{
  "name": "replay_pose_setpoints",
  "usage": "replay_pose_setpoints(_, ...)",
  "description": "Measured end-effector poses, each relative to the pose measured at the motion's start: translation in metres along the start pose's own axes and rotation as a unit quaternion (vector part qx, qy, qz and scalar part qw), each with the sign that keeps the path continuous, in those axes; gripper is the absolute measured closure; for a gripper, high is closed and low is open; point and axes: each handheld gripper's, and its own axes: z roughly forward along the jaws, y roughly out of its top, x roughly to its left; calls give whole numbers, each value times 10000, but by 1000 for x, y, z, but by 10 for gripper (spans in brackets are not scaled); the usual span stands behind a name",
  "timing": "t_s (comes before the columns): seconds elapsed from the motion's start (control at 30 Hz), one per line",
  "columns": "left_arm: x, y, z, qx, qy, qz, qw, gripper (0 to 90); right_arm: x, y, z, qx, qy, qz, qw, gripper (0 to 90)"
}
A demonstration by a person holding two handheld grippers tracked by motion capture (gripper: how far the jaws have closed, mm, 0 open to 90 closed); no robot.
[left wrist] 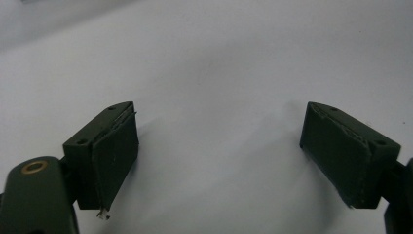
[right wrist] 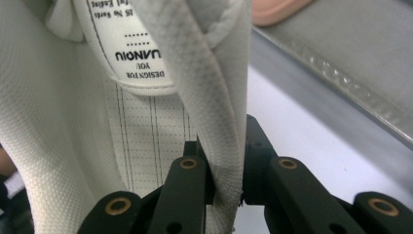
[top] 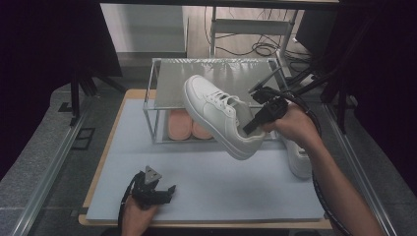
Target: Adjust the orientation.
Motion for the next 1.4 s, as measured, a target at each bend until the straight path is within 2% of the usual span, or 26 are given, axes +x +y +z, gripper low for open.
replay_pose_setpoints(0.17,0,0,0,-2,-1,-11,10000,144,-7,12,1,-329,163,301,9989,822)
replay_pose_setpoints(0.3,0,0,0,-2,-2,-1,10000,145,-12,23,5,-572,294,566,9963,822)
replay_pose_setpoints(0.47,0,0,0,0,2,19,10000,149,-19,34,15,-744,498,805,9927,822)
replay_pose_setpoints(0.73,-1,0,0,0,4,29,10000,151,-31,51,32,-1102,823,1416,9803,822)
replay_pose_setpoints(0.87,-1,0,0,-10,3,36,10000,153,-35,59,38,-1239,1047,1611,9735,822)
replay_pose_setpoints(1.0,-1,0,0,-21,-1,26,10000,154,-37,65,38,-1331,1142,1818,9676,821)
replay_pose_setpoints(1.1,-1,0,0,-23,-3,24,10000,155,-37,69,38,-1286,1133,1971,9653,819)
replay_pose_setpoints(1.2,-1,0,0,-23,-2,23,10000,155,-36,73,36,-1287,1066,2035,9647,818)
replay_pose_setpoints(1.3,-1,0,0,-25,-1,26,10000,155,-37,75,36,-1321,1096,2161,9612,815)
replay_pose_setpoints(1.4,-1,0,0,-24,-3,23,10000,155,-38,76,36,-1317,1094,2233,9596,812)
